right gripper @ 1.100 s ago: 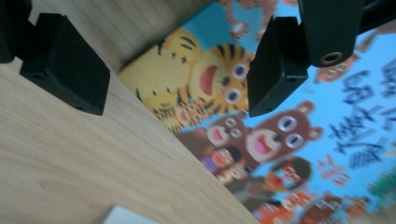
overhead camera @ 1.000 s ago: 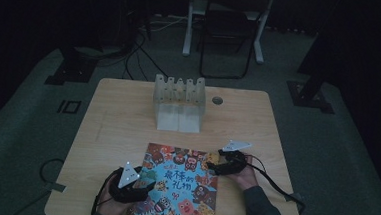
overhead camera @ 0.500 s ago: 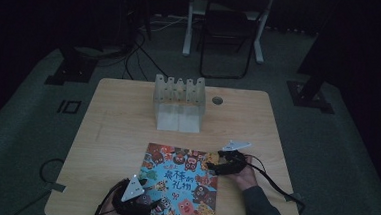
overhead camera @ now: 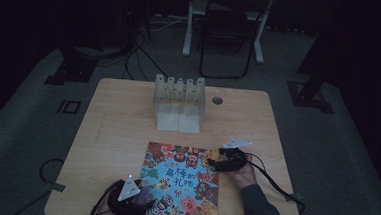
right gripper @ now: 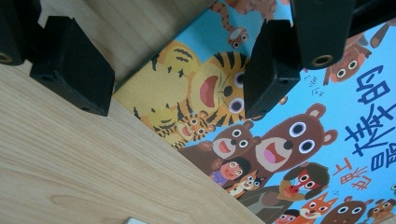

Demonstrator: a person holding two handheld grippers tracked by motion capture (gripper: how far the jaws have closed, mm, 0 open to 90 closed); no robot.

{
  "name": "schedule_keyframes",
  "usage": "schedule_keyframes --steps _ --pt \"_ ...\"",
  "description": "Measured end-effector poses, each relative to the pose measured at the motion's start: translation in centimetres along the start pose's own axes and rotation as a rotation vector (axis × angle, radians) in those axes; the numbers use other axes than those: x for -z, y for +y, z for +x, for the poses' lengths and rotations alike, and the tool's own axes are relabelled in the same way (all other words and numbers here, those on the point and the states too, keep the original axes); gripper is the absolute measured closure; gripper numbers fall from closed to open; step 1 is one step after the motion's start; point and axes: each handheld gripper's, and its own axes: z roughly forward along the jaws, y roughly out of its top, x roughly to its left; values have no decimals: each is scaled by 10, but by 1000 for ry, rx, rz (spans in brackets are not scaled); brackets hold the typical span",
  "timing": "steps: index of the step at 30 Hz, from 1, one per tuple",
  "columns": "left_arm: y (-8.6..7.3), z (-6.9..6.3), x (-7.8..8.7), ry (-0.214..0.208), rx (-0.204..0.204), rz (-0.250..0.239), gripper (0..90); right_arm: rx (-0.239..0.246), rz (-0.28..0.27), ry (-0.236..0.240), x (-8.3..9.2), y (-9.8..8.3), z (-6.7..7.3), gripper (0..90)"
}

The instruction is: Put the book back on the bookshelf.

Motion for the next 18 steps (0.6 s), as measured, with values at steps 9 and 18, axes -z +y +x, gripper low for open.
schedule_keyframes --steps 9,18 --pt "0 -1 -1 -3 -12 4 148 -28 -12 -26 -2 2 -7 251" --pt "0 -8 -3 -18 -37 11 142 -59 -26 -63 -3 4 -13 251"
